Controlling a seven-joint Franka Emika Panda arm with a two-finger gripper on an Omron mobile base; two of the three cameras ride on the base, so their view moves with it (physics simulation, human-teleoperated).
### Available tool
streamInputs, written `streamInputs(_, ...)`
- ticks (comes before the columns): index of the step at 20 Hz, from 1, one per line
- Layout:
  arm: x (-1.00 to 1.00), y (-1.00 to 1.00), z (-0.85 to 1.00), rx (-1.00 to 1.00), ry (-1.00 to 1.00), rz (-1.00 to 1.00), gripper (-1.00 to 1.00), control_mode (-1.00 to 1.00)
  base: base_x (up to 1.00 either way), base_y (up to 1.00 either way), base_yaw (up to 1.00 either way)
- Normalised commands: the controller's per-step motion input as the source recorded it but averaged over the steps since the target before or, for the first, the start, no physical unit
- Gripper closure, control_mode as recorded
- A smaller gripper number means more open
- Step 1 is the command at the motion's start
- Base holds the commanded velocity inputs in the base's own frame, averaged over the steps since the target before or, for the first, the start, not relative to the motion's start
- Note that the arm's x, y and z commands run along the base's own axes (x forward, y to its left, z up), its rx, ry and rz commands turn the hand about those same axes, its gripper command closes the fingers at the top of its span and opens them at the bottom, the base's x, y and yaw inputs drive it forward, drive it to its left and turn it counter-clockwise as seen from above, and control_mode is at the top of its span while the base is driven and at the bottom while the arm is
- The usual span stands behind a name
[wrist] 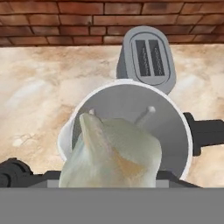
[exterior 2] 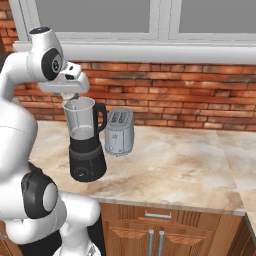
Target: Grab the garlics from the fridge, place them in the blender, close the lid, and turn on the blender to create a marinade.
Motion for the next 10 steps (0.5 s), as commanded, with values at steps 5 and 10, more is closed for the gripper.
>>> streamInputs(5,0.49,-0.01,-0.52,0.0,0.04,0.0,1.0,-1.0,0.0,0.0,0.0)
streamInputs(10,0.41,-0.15,-0.53,0.0,0.0,0.0,1.0,-1.0,0.0,0.0,0.0)
